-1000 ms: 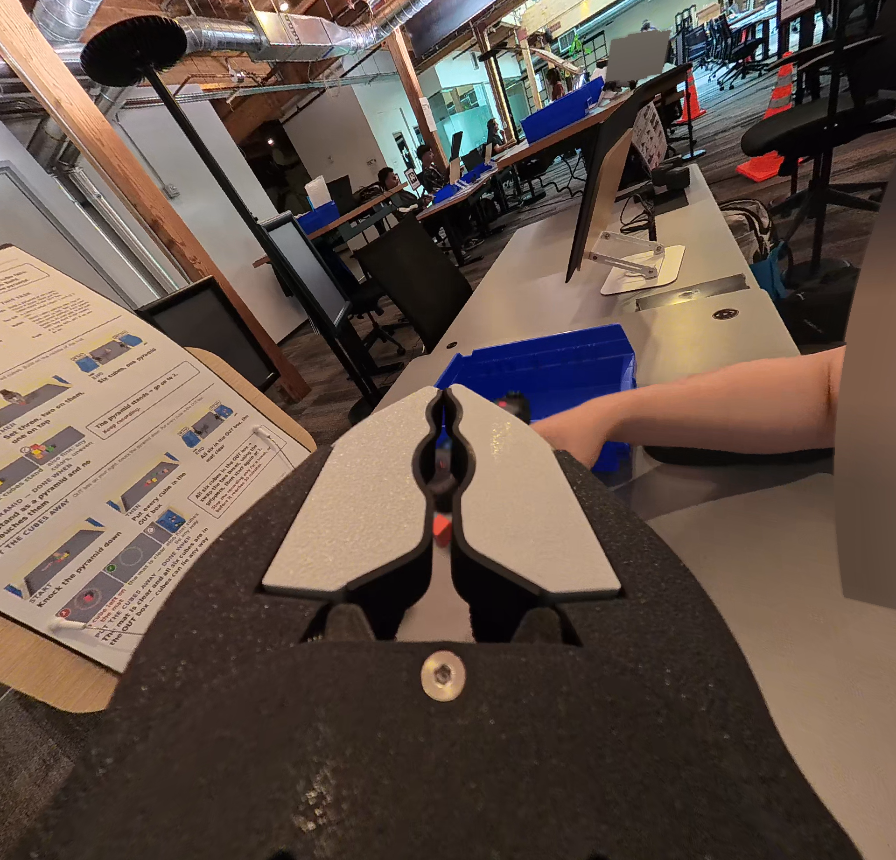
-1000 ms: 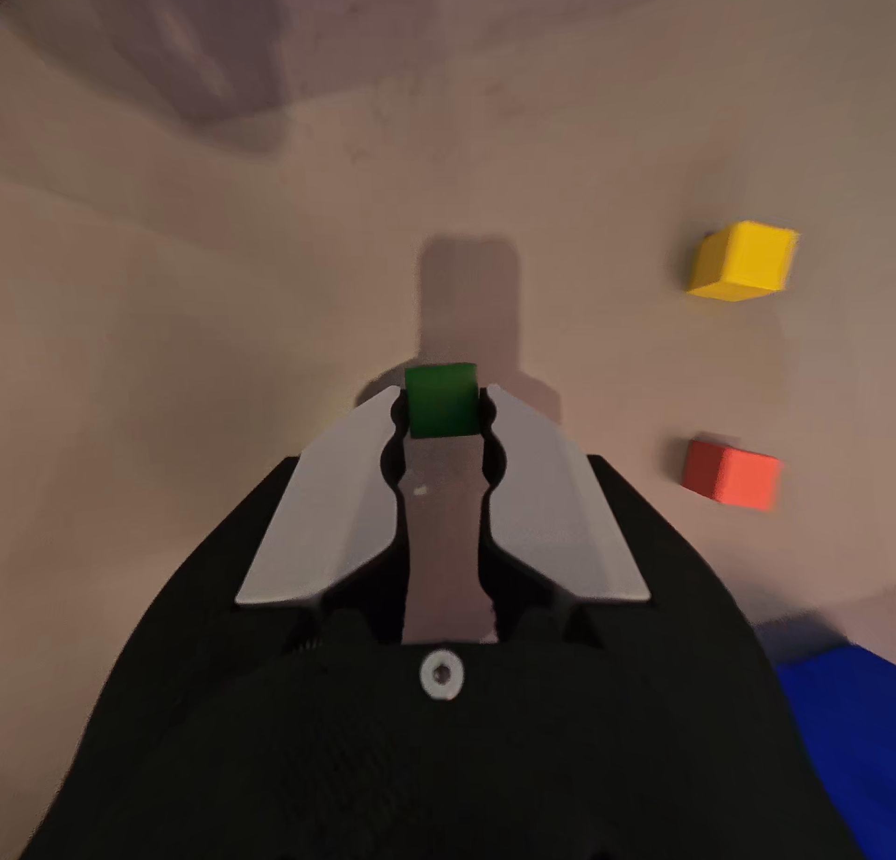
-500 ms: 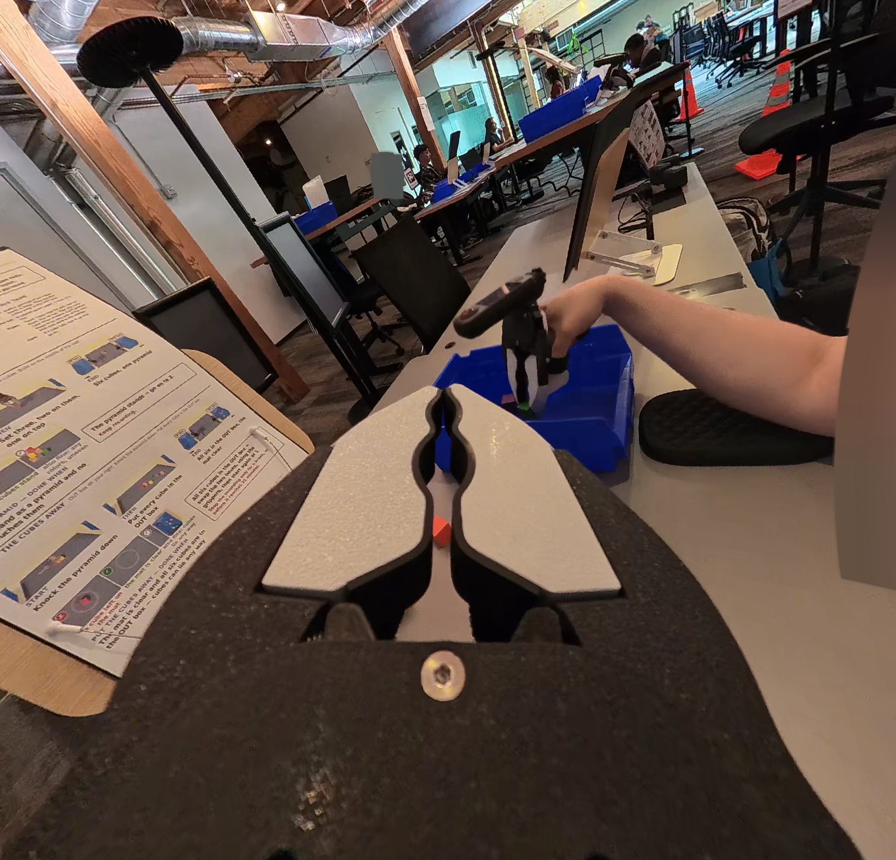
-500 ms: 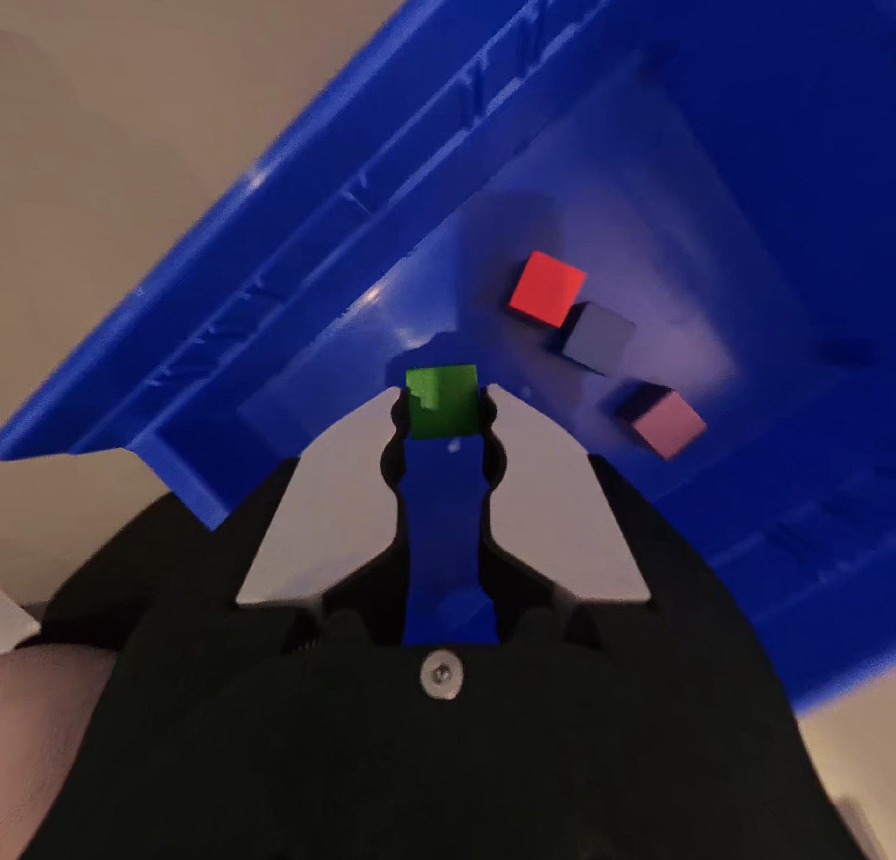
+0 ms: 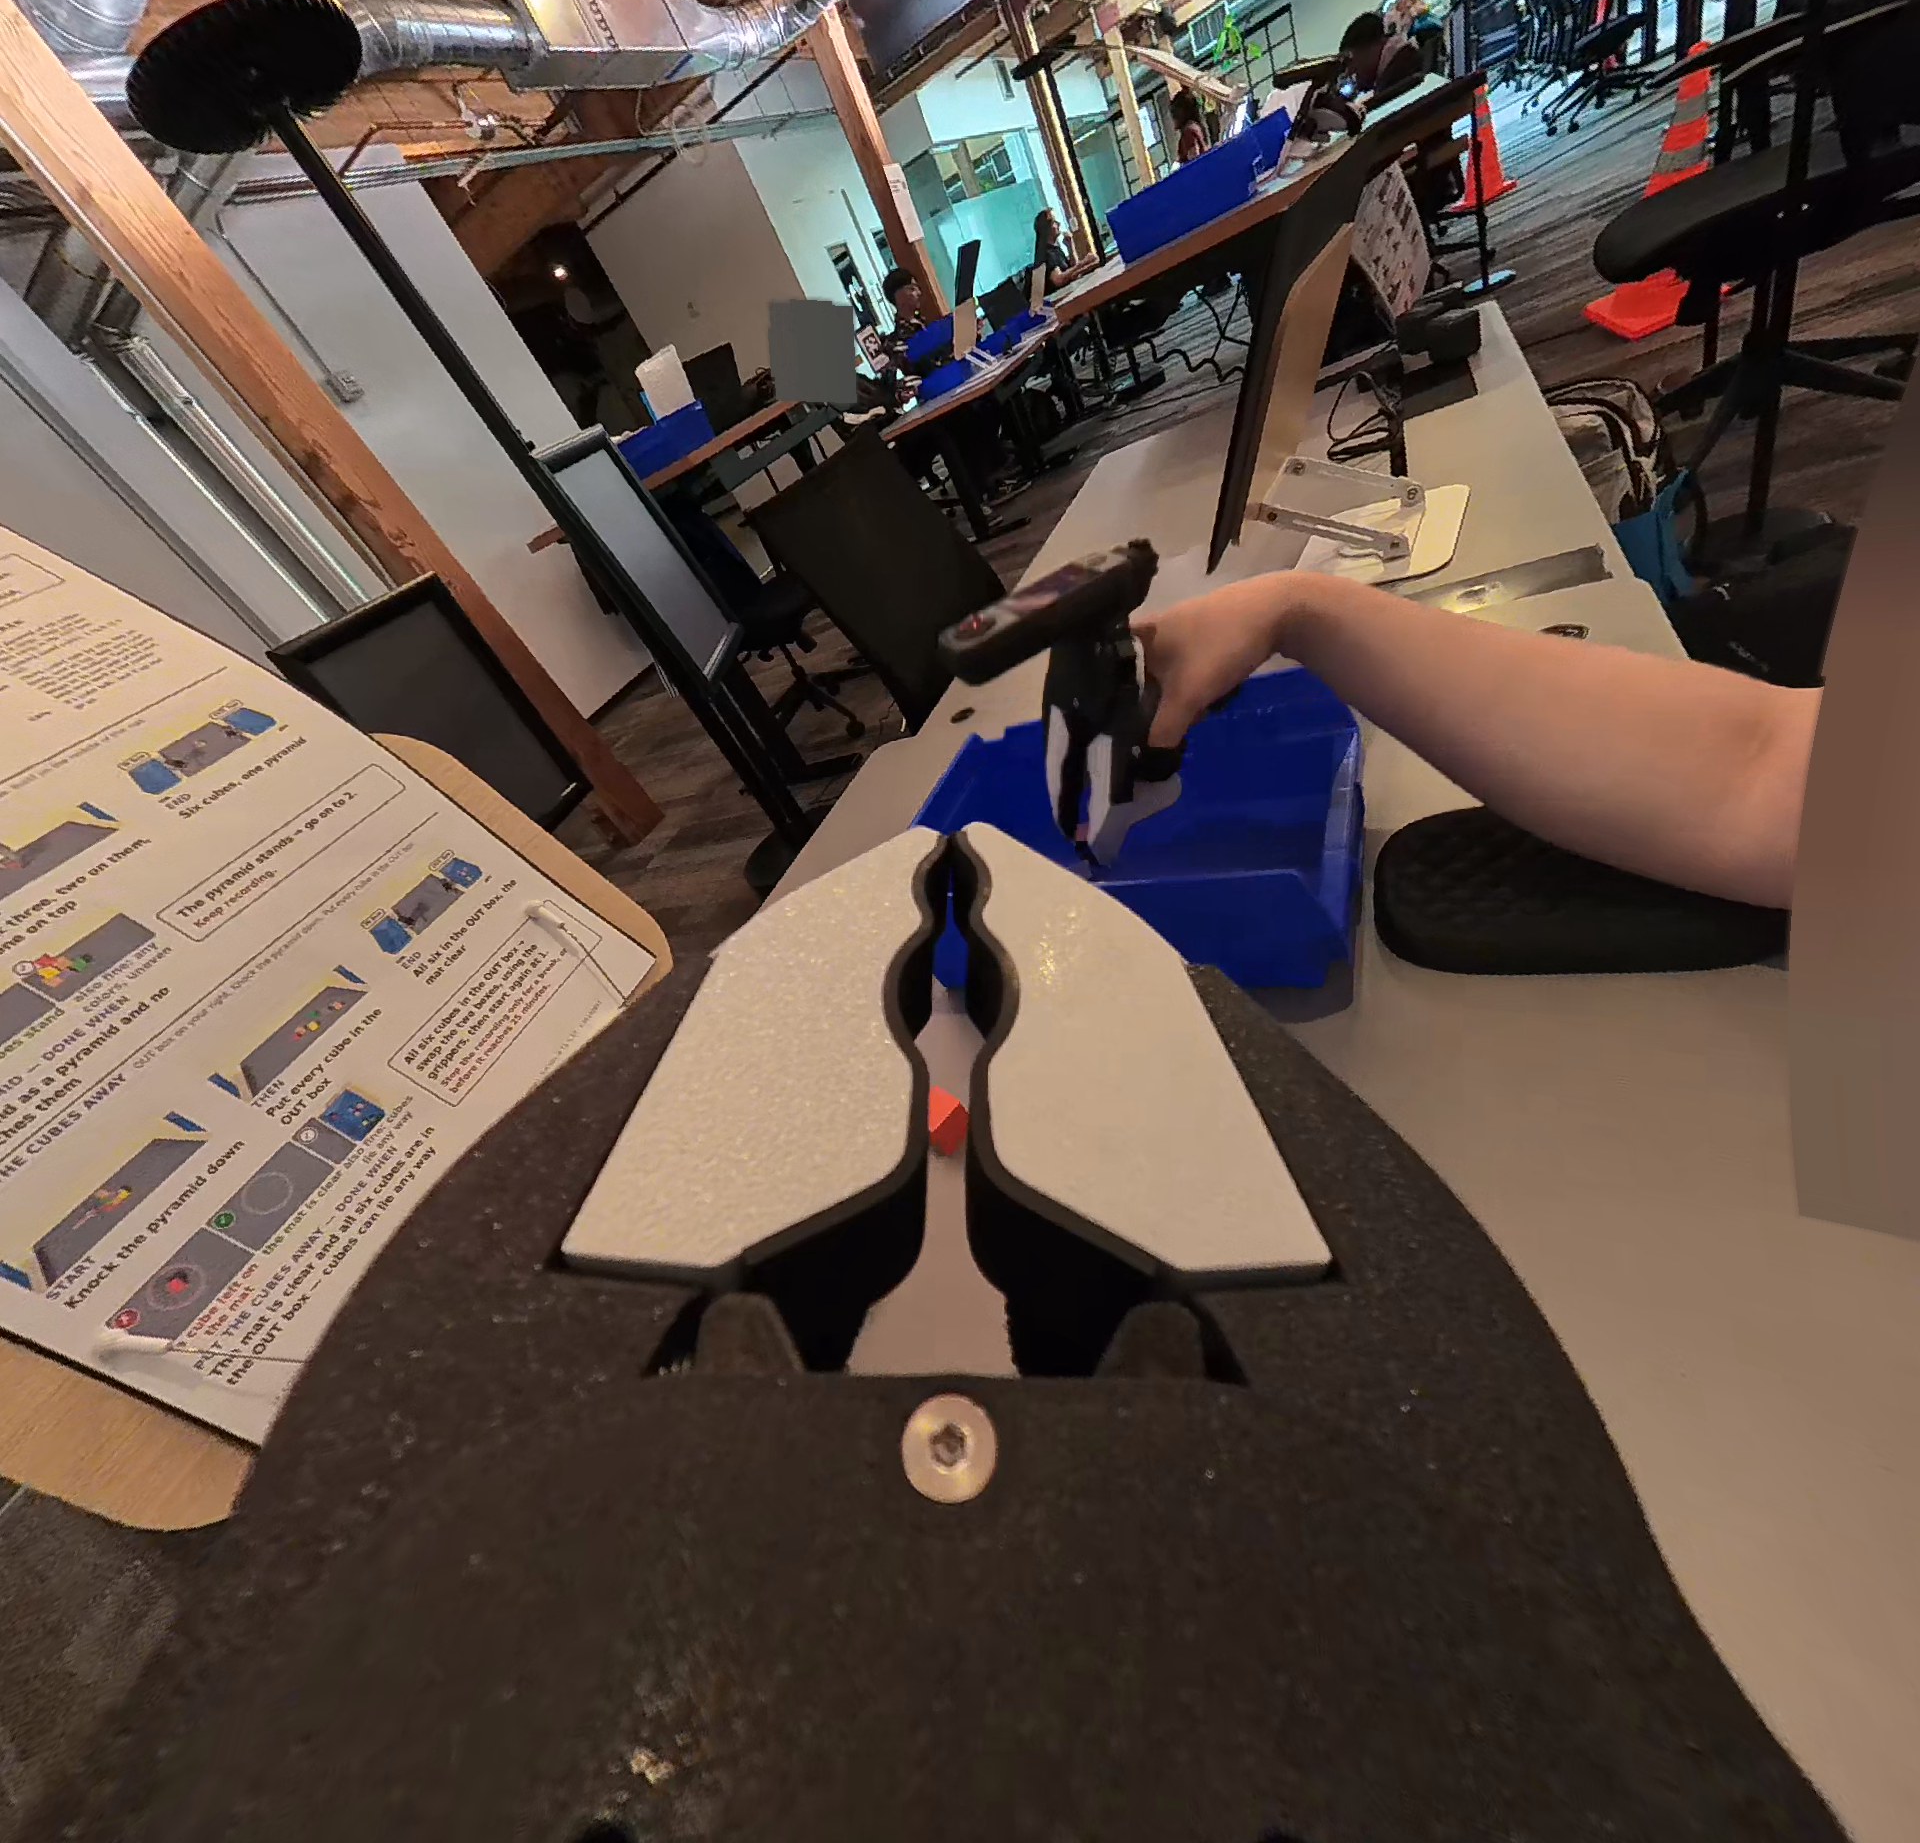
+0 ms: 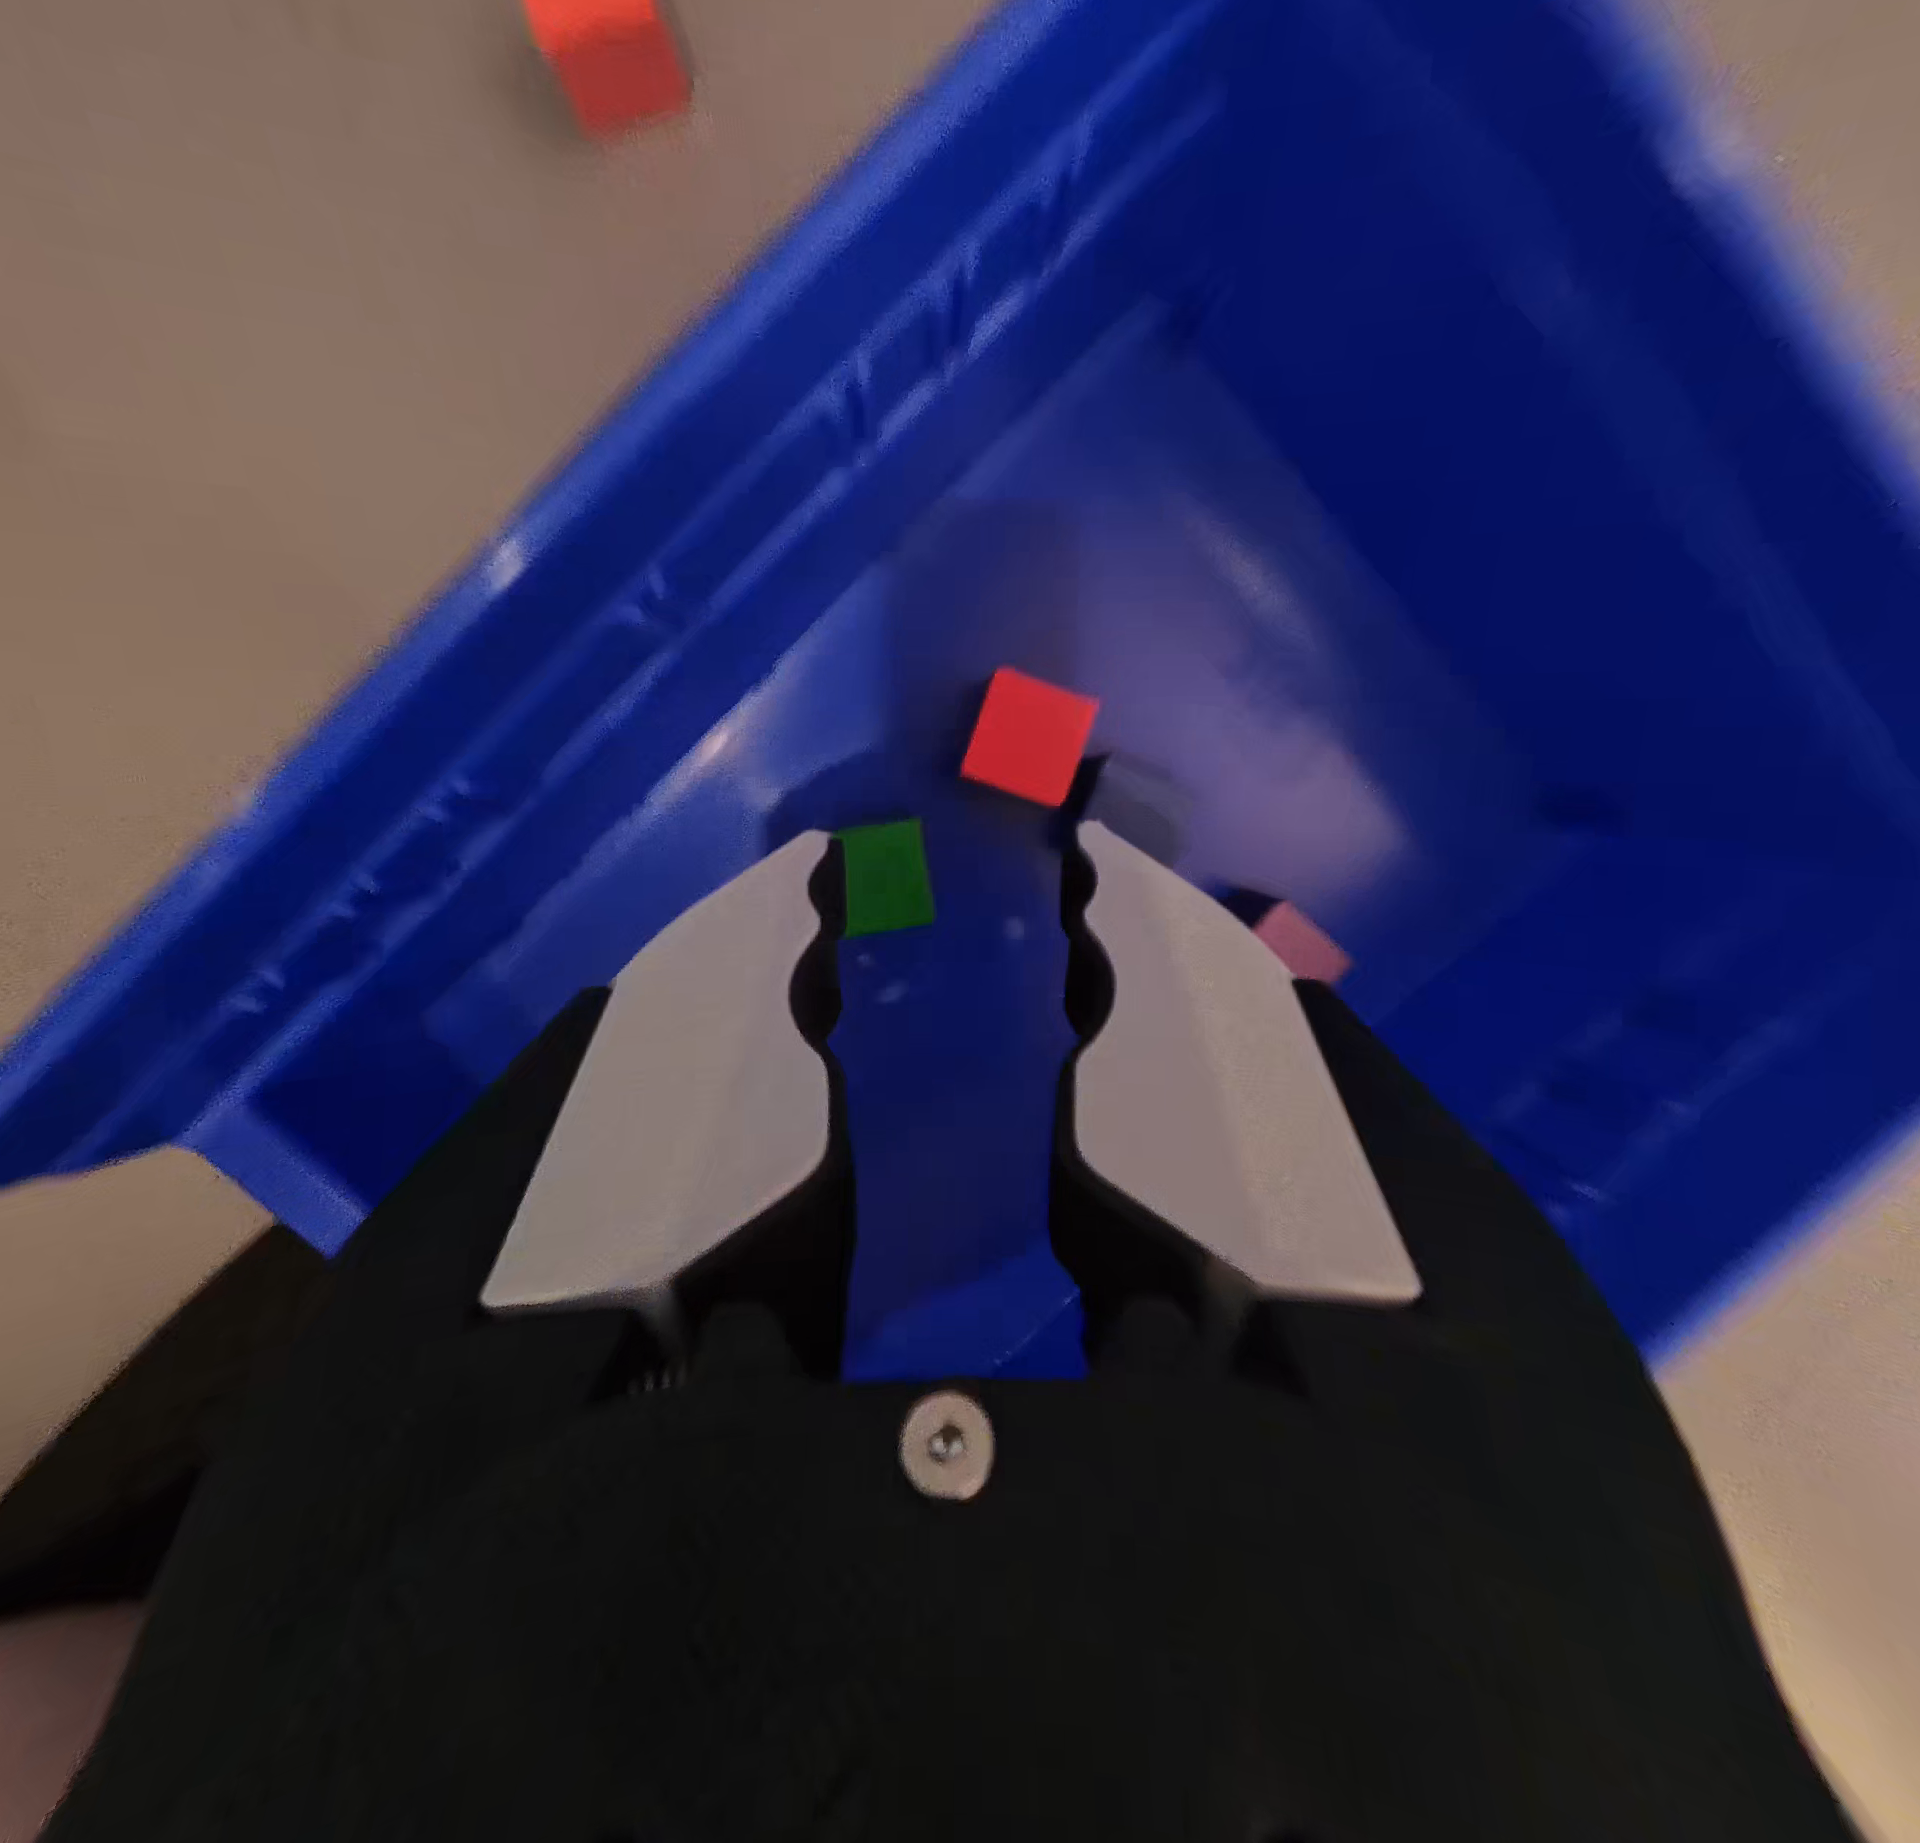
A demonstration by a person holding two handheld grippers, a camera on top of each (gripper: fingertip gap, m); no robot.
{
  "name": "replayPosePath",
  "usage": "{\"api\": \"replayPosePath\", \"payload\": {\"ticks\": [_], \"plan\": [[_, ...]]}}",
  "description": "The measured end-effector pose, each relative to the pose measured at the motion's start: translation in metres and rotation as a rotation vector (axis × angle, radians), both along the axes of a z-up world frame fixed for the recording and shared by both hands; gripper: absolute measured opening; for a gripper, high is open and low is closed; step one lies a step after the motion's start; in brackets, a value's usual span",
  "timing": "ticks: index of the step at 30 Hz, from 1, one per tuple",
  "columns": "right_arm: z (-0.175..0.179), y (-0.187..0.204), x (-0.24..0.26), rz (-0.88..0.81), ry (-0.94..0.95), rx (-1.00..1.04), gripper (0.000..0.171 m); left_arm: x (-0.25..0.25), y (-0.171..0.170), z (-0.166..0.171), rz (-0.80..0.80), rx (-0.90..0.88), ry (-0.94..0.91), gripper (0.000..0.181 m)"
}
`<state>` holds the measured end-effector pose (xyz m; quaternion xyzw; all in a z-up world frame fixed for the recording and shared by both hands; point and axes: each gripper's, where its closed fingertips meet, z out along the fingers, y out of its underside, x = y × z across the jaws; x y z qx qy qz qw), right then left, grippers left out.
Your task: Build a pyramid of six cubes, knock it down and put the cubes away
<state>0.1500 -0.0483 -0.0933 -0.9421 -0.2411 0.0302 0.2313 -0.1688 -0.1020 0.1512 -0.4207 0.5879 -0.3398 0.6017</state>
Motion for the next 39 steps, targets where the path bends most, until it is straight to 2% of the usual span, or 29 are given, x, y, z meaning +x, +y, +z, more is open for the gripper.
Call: {"api": "replayPosePath", "payload": {"ticks": [4,6,8,9,11,14,18,21,27,31,35,39], "plan": [[0.089,0.035,-0.036,-0.067,-0.022,0.391,0.049,-0.002,0.001,0.002,0.004,-0.002,-0.01,0.0],[0.125,0.048,-0.087,-0.005,0.104,0.575,0.049,-0.003,0.001,0.003,0.005,-0.004,-0.013,0.0],[0.141,0.053,-0.16,0.157,0.364,0.674,0.049,-0.002,0.002,0.003,0.006,-0.004,-0.013,0.0],[0.138,0.057,-0.186,0.177,0.484,0.686,0.049,-0.001,0.002,0.002,0.006,-0.005,-0.01,0.0],[0.101,0.081,-0.202,0.05,0.51,0.614,0.049,0.001,0.002,0.0,0.007,-0.005,0.001,0.0],[0.037,0.105,-0.193,-0.072,0.259,0.533,0.054,0.004,0.0,-0.003,0.003,0.003,0.012,0.0],[-0.007,0.119,-0.17,-0.156,0.041,0.497,0.056,0.007,-0.002,-0.005,-0.002,0.011,0.024,0.0],[-0.018,0.124,-0.156,-0.191,-0.001,0.478,0.056,0.008,-0.001,-0.007,-0.004,0.006,0.031,0.0],[-0.047,0.125,-0.154,-0.309,0.167,0.341,0.06,0.011,-0.003,-0.009,-0.011,0.013,0.043,0.0],[-0.053,0.126,-0.147,-0.328,0.182,0.325,0.06,0.012,-0.005,-0.01,-0.012,0.022,0.05,0.0],[-0.062,0.126,-0.146,-0.304,0.137,0.303,0.046,0.015,-0.006,-0.013,-0.016,0.022,0.06,0.0],[-0.063,0.123,-0.153,-0.296,0.18,0.274,0.033,0.016,-0.007,-0.015,-0.016,0.03,0.069,0.0]]}}
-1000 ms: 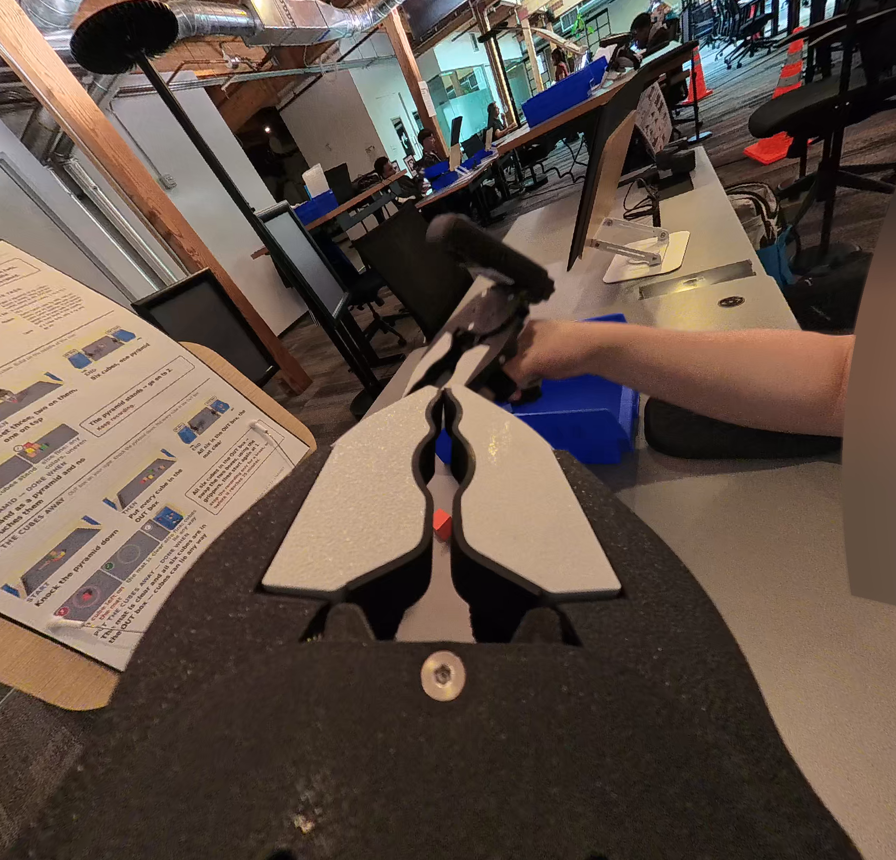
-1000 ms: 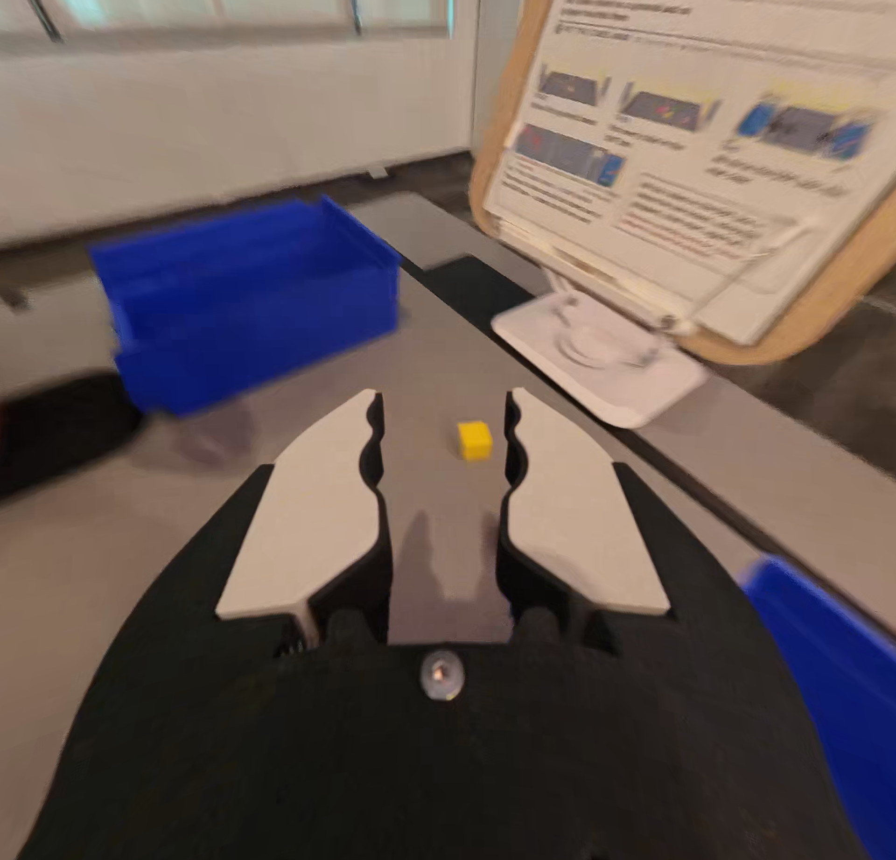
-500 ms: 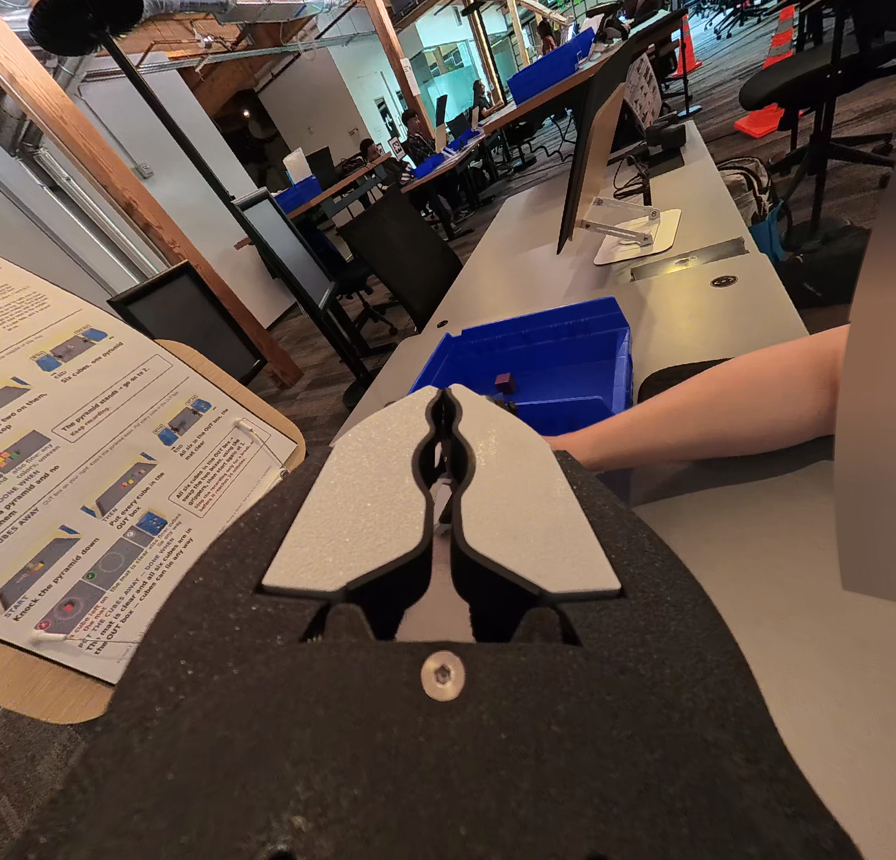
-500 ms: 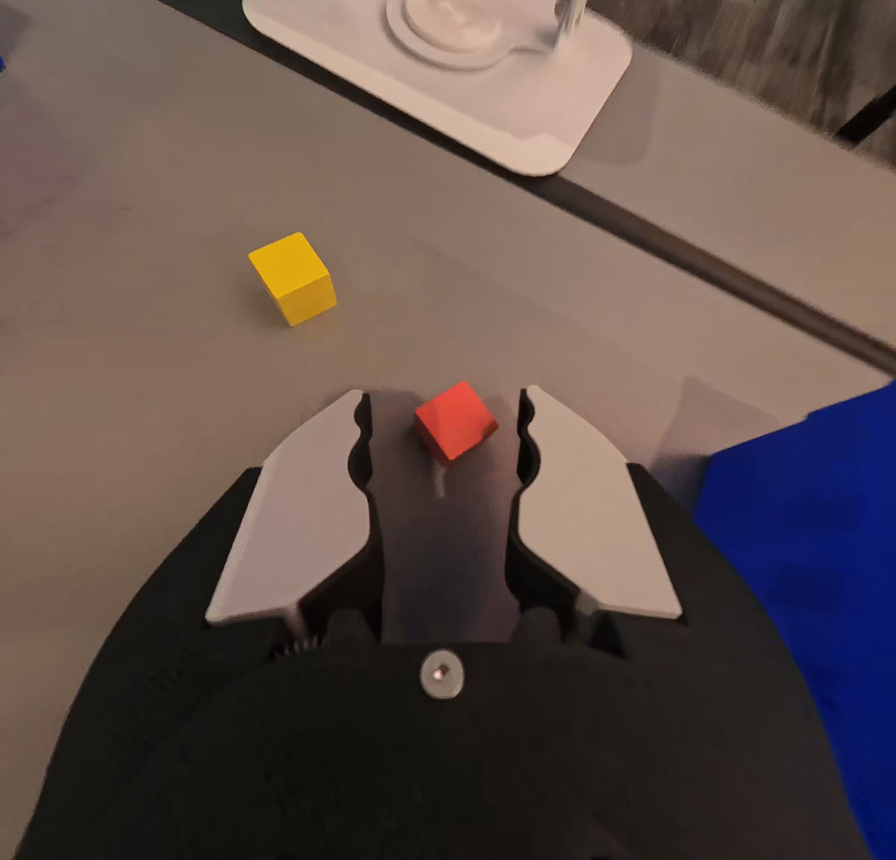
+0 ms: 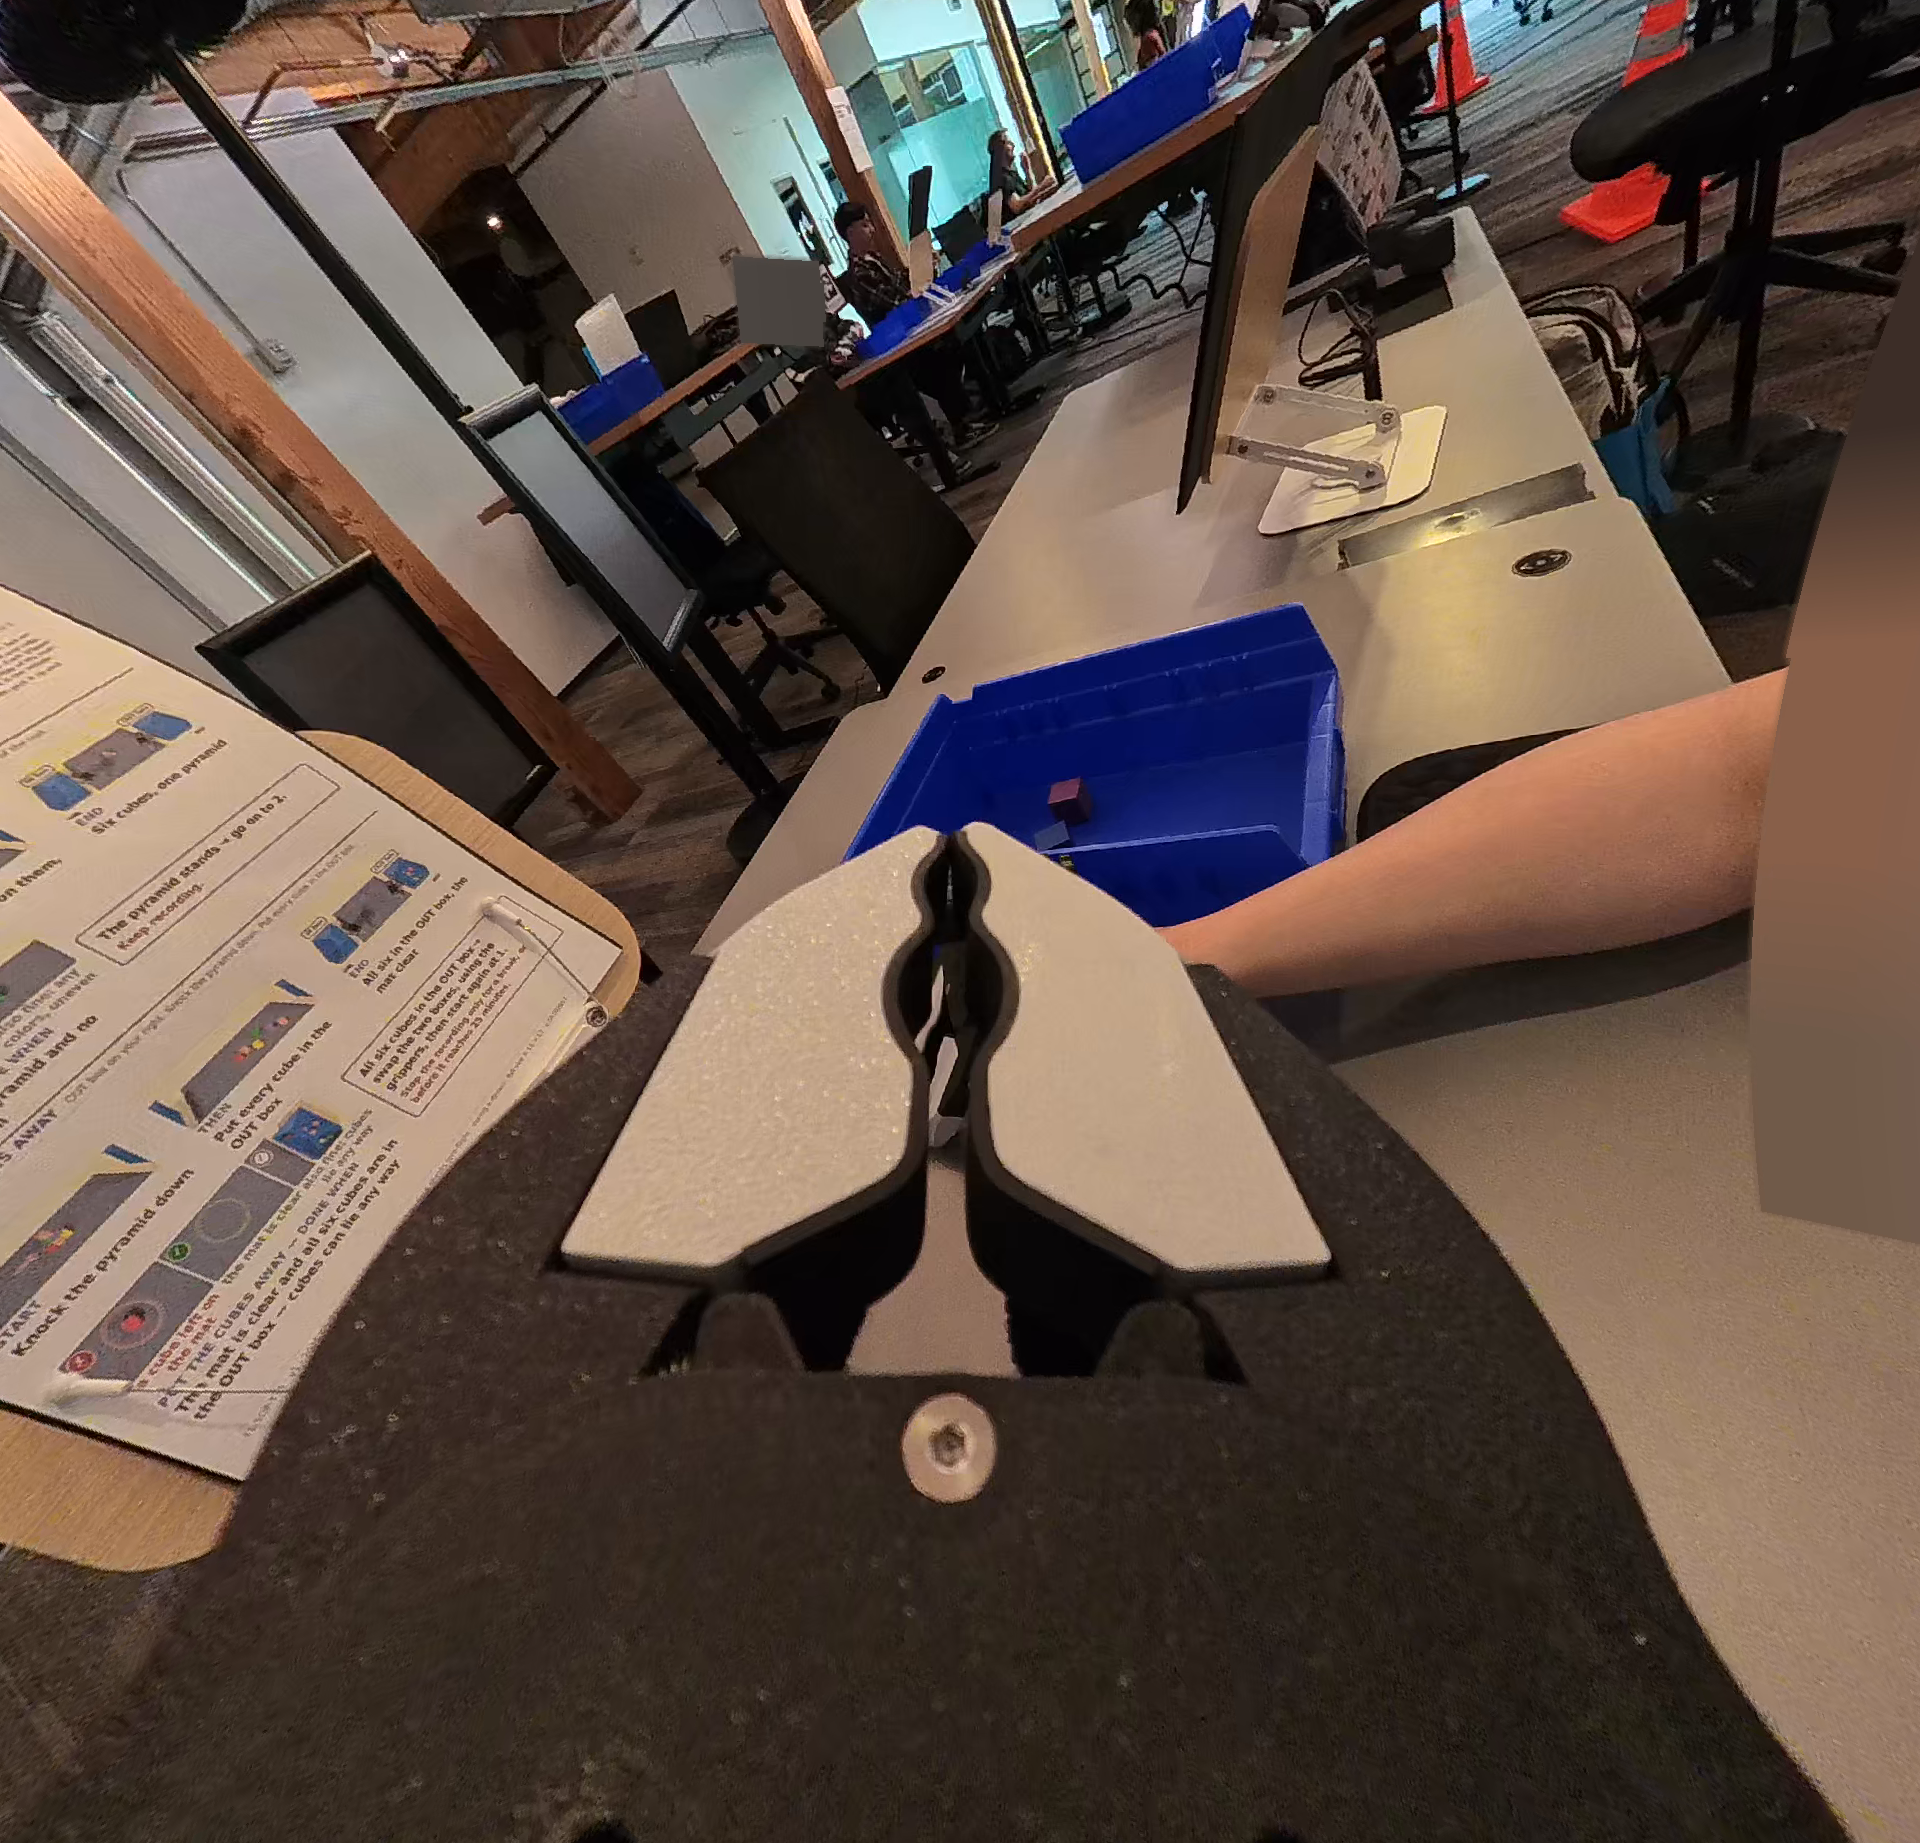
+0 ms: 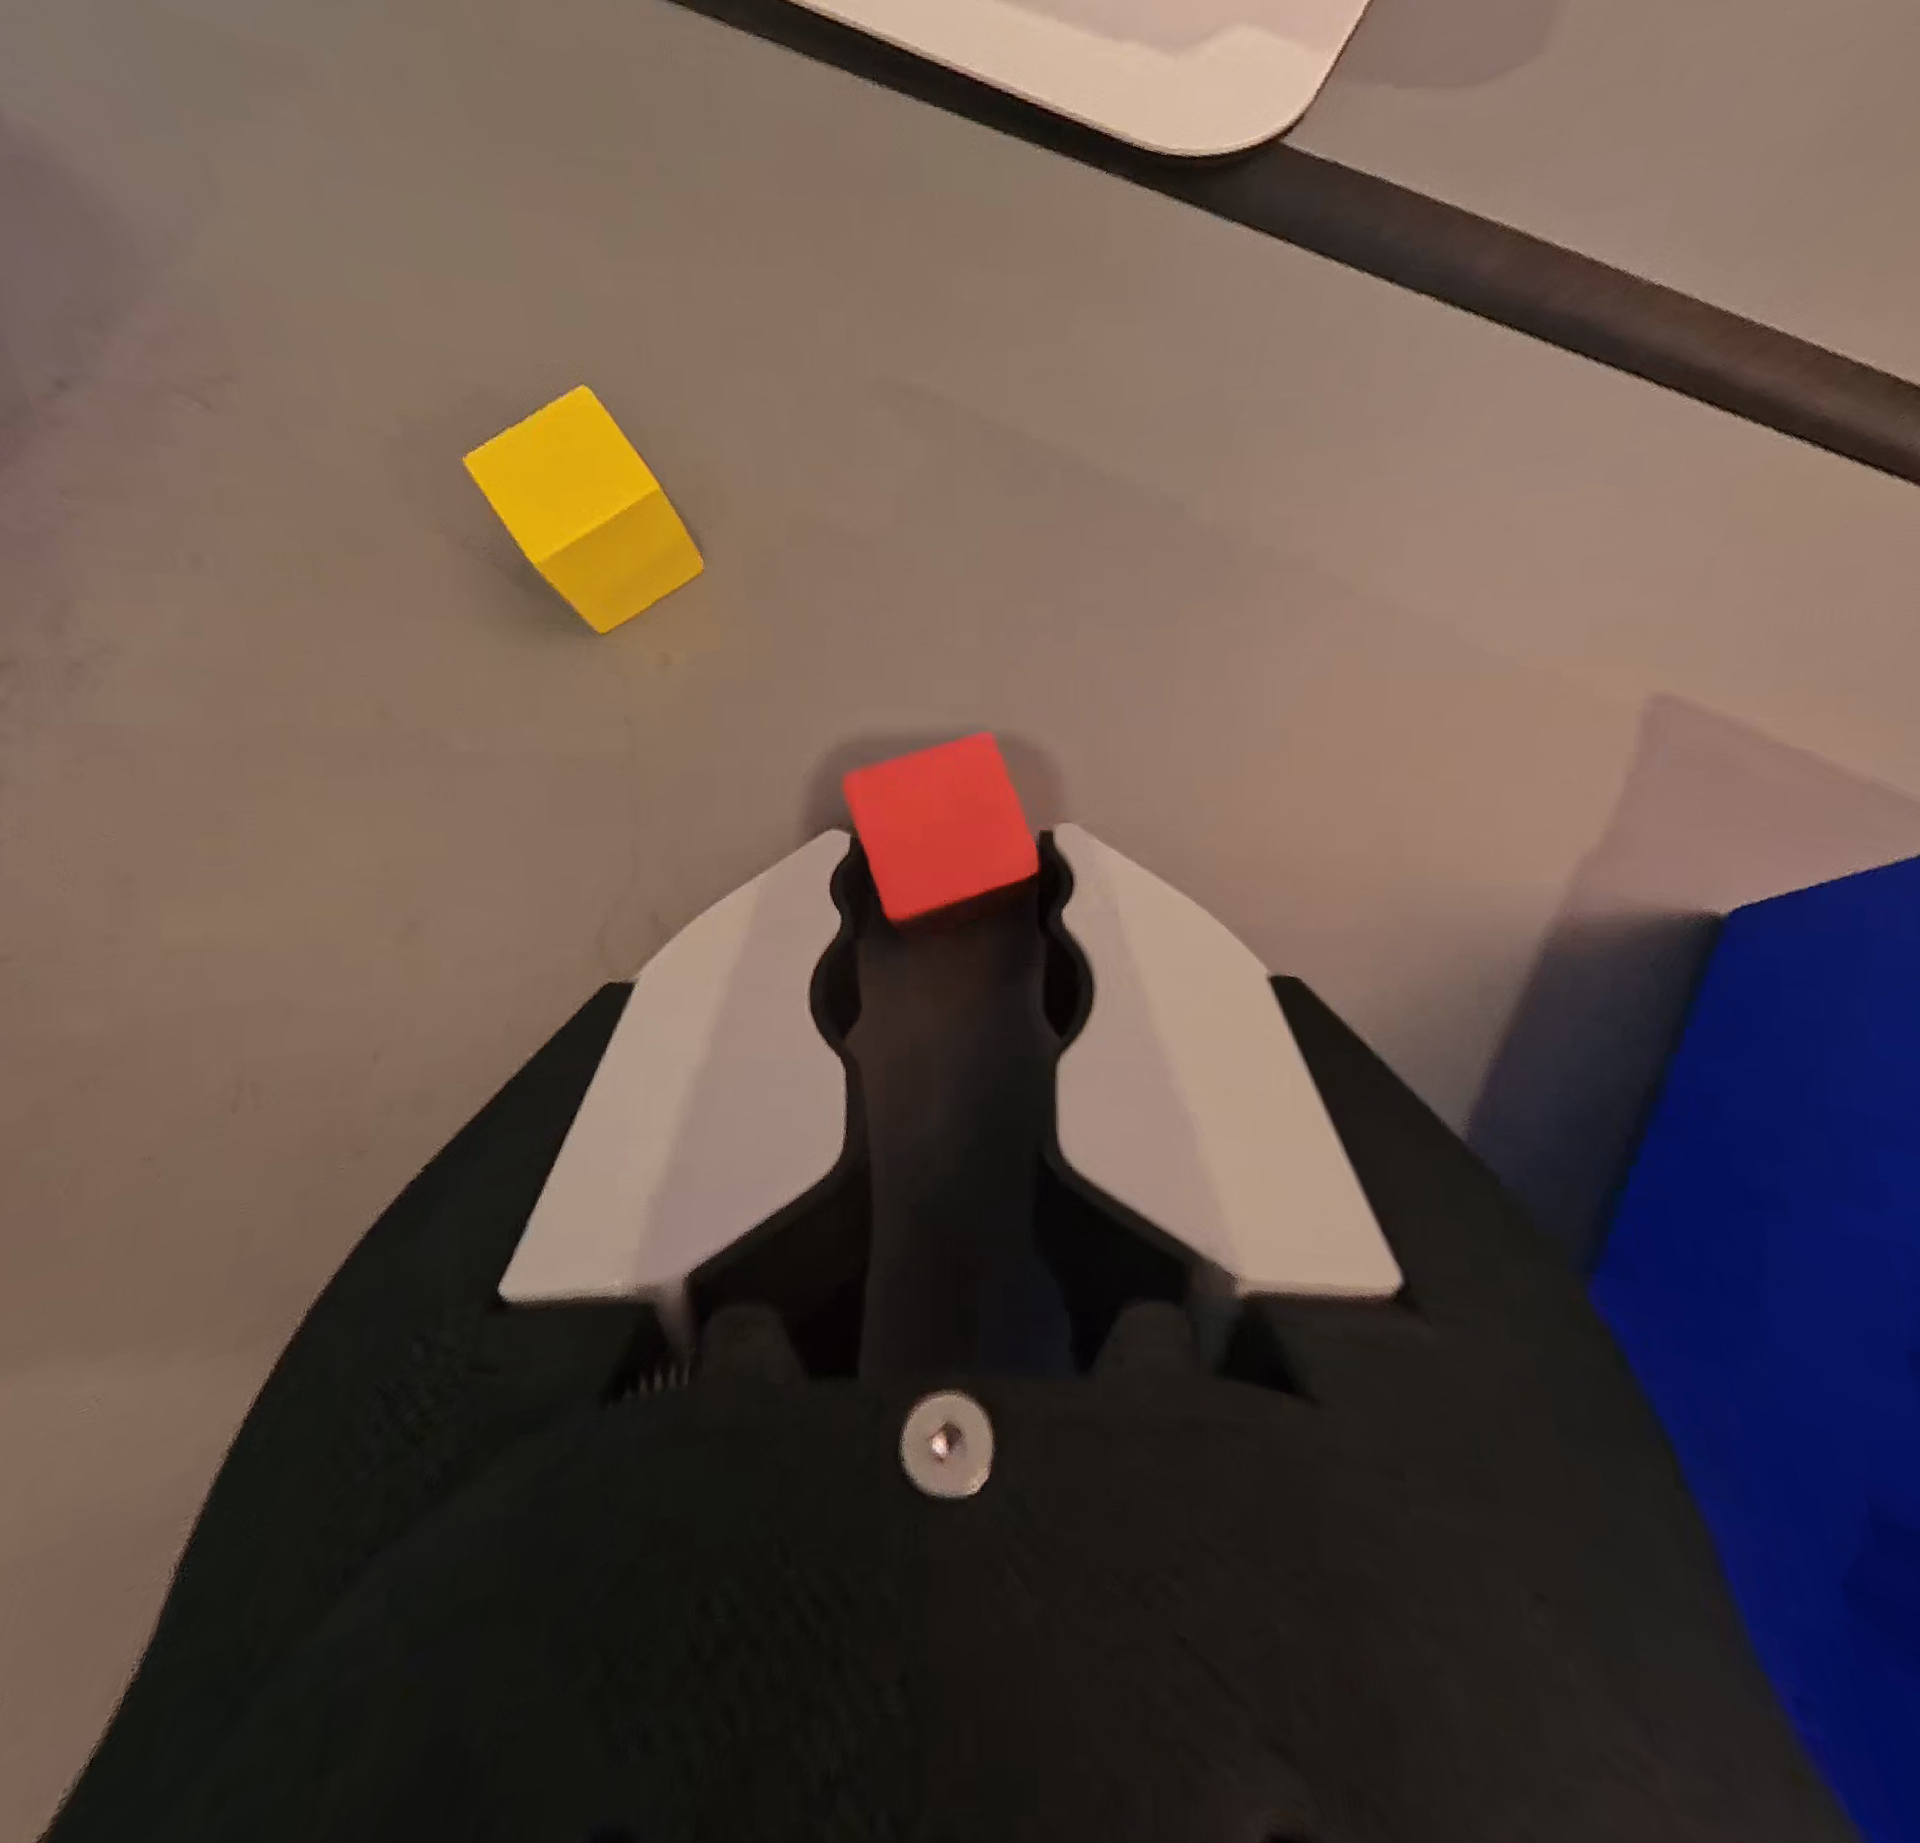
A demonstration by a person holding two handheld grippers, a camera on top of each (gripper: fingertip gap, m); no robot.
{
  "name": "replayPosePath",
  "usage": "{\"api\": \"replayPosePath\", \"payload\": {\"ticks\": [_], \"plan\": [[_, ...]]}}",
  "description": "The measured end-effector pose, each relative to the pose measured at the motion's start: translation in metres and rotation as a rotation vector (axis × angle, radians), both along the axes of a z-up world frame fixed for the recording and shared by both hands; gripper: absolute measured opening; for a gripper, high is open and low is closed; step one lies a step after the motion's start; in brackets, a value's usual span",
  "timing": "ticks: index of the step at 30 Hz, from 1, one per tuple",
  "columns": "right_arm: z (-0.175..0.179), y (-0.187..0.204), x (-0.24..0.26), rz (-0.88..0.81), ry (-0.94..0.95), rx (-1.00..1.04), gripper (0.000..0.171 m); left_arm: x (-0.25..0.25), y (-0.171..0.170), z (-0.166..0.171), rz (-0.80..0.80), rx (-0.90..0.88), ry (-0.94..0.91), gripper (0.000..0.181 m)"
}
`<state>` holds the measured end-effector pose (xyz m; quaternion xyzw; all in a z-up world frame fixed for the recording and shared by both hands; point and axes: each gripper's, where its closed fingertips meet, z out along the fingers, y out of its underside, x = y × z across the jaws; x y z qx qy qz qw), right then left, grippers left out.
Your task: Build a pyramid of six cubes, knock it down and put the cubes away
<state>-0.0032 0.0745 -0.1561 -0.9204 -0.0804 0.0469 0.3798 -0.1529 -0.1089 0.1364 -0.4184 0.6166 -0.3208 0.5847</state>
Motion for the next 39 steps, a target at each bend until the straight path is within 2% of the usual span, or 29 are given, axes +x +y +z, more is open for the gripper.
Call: {"api": "replayPosePath", "payload": {"ticks": [9,12,18,22,24,27,29,31,35,37,39], "plan": [[0.001,-0.012,-0.026,0.112,0.003,-0.025,0.03,-0.002,0.0,0.002,0.002,0.001,-0.007,0.0],[0.011,-0.012,-0.036,0.165,-0.023,0.034,0.03,-0.004,0.0,0.003,0.002,0.0,-0.015,0.0],[0.066,-0.013,-0.057,0.321,-0.241,0.305,0.029,-0.007,0.003,0.005,0.009,0.0,-0.024,0.0],[0.102,-0.032,-0.078,0.391,-0.177,0.339,0.029,-0.008,0.006,0.006,0.015,-0.005,-0.029,0.0],[0.136,-0.047,-0.083,0.435,-0.129,0.364,0.03,-0.008,0.006,0.006,0.015,-0.005,-0.027,0.0],[0.194,-0.074,-0.051,0.45,-0.192,0.392,0.03,-0.009,0.005,0.006,0.014,-0.001,-0.026,0.0],[0.205,-0.096,-0.005,0.416,-0.226,0.318,0.03,-0.009,0.004,0.007,0.011,0.0,-0.029,0.0],[0.188,-0.118,0.052,0.335,-0.247,0.157,0.029,-0.01,0.003,0.008,0.01,0.004,-0.031,0.0],[0.103,-0.162,0.158,0.176,-0.301,-0.31,0.03,-0.009,0.002,0.007,0.01,0.004,-0.031,0.0],[0.063,-0.179,0.192,0.108,-0.324,-0.519,0.031,-0.008,0.002,0.006,0.01,0.003,-0.026,0.0],[0.038,-0.181,0.203,0.085,-0.282,-0.611,0.031,-0.007,0.002,0.005,0.01,0.002,-0.02,0.0]]}}
